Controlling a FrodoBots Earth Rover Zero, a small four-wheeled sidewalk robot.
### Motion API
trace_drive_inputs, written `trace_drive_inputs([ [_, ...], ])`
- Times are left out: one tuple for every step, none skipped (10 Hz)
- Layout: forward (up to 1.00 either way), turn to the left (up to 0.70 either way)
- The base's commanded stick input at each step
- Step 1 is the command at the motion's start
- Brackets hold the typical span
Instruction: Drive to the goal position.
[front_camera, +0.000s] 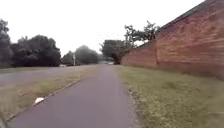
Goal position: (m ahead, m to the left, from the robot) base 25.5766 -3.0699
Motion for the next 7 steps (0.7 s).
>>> trace_drive_inputs([
  [1.00,0.37],
  [1.00,0.04],
  [1.00,0.00],
  [1.00,0.00],
  [1.00,0.00],
  [1.00,0.00],
  [1.00,0.00],
])
